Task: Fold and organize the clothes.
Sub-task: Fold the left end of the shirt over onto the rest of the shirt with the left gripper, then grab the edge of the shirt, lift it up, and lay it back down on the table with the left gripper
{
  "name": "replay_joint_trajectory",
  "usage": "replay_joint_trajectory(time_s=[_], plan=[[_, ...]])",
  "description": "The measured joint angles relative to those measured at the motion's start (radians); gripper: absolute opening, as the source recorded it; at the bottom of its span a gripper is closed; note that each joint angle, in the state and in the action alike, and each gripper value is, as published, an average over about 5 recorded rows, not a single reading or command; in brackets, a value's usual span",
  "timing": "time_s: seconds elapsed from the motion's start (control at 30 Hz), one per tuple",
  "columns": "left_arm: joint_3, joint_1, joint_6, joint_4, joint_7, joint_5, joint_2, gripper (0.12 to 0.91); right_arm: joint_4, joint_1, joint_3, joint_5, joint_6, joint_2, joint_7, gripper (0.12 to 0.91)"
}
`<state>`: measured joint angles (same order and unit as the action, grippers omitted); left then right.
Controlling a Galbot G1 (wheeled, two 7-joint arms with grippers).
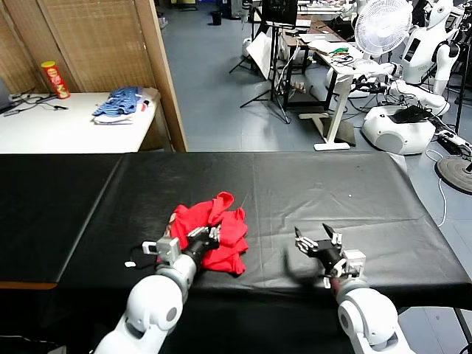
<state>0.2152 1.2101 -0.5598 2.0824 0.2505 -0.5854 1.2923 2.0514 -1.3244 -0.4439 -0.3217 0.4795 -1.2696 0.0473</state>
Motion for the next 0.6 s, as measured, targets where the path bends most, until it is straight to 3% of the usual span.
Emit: replay_joint_trajectory(time_s=[0.17, 0.3, 0.6], plan=[[0.000, 0.009, 0.017, 0.025, -0.037, -0.032, -0.005, 0.595, -0.004, 0.021, 0.035, -0.026, 0.008, -0.001, -0.013, 0.798], [0.019, 0.004, 0.035, 0.061, -0.061, -0.016, -0.038, 0.762, -0.018, 0.049, 0.081, -0.040, 0.015, 0.002, -0.031, 0.798], [0.135, 0.036, 0.105, 0.033, -0.075, 0.066, -0.139, 0.798, -0.093, 0.171, 0.243, -0.018, 0.000, -0.011, -0.050, 0.798]])
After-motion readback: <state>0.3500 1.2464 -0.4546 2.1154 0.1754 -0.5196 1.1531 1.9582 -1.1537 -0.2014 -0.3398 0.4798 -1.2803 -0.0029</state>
